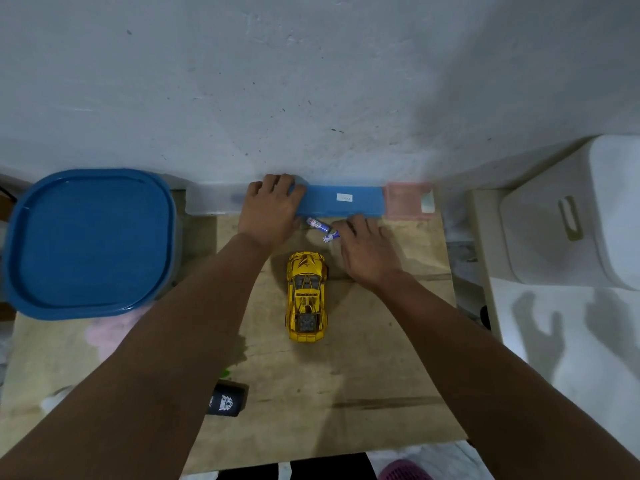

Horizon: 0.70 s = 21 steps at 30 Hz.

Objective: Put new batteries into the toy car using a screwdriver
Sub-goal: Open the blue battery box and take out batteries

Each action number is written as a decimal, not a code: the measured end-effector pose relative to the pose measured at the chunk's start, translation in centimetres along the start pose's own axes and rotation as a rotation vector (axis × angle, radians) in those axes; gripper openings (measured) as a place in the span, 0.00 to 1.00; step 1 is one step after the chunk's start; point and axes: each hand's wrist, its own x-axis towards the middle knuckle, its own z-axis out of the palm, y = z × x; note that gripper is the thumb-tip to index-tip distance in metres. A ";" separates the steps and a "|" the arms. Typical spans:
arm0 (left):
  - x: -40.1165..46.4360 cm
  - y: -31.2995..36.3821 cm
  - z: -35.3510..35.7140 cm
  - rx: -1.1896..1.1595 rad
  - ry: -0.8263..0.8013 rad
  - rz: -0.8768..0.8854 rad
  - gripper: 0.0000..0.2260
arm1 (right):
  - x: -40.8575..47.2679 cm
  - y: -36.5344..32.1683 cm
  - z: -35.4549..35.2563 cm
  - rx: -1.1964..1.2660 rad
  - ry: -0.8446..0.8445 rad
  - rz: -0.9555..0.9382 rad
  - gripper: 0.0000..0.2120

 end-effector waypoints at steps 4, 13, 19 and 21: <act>-0.1 -0.1 -0.2 0.000 0.016 0.011 0.25 | 0.0 0.5 -1.0 -0.017 0.078 -0.061 0.22; -0.1 -1.1 0.0 0.020 0.031 0.040 0.20 | 1.6 0.4 -2.1 -0.043 -0.008 -0.056 0.29; -0.1 -1.3 0.5 0.032 0.024 0.061 0.18 | 2.1 -0.2 -2.2 -0.016 -0.028 -0.021 0.31; 0.0 -1.3 0.5 0.025 0.001 0.047 0.16 | 2.3 -0.7 -2.3 -0.020 -0.030 0.010 0.31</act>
